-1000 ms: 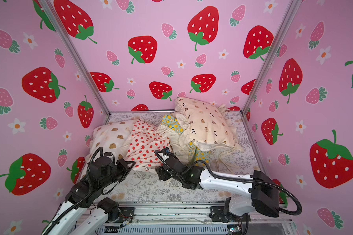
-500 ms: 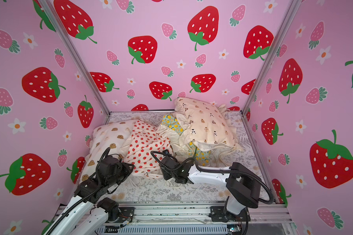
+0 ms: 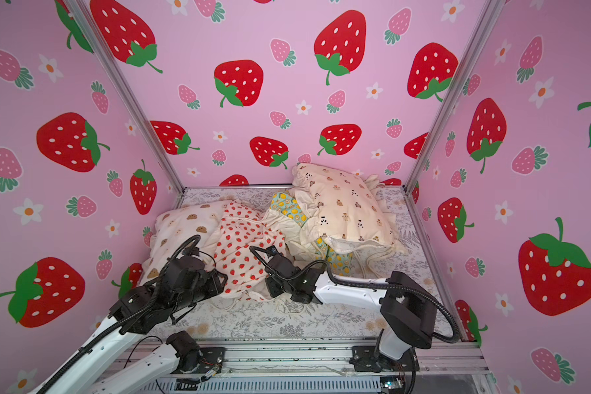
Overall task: Zip up pillowcases
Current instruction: Adjust the pillowcase at the center of the board.
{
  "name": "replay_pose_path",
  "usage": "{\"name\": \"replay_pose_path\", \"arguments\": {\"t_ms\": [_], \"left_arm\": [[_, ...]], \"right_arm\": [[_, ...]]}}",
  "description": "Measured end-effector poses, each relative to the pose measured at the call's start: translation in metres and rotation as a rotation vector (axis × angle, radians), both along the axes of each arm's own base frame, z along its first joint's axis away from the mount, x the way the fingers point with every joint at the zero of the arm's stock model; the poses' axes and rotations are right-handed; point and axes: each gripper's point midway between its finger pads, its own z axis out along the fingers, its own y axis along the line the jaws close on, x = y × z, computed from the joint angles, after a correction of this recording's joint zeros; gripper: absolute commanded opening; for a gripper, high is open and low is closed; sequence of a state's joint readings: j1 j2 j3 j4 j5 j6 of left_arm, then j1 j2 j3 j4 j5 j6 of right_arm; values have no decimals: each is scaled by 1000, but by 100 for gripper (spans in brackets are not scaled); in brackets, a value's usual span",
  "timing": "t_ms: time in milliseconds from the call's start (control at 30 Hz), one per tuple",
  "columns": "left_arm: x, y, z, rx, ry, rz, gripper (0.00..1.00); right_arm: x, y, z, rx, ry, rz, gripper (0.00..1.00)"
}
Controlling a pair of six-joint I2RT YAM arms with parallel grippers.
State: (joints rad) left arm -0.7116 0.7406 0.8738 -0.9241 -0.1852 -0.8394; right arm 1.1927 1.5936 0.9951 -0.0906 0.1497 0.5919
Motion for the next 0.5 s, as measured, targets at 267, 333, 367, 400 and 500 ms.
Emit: {"name": "replay_pose_path", "arguments": {"t_ms": [267,333,367,400,500], "left_arm": [[-6,-47,-55,179,56,-212,36],[-6,-49,-67,195,62,-226,36],[-5,-51,-72,200,64,-229,36],[-4,-52,-75,203,63,-233,36],[1,-58,-80,201,40,-245,37]], "right_arm": [[-2,1,4,46,71,6,8],[-3,2,5,58,86,9,7],[-4,2,7,64,92,11,6],[-4,2,8,69,97,12,6],[-5,4,11,88,113,13,4]]}}
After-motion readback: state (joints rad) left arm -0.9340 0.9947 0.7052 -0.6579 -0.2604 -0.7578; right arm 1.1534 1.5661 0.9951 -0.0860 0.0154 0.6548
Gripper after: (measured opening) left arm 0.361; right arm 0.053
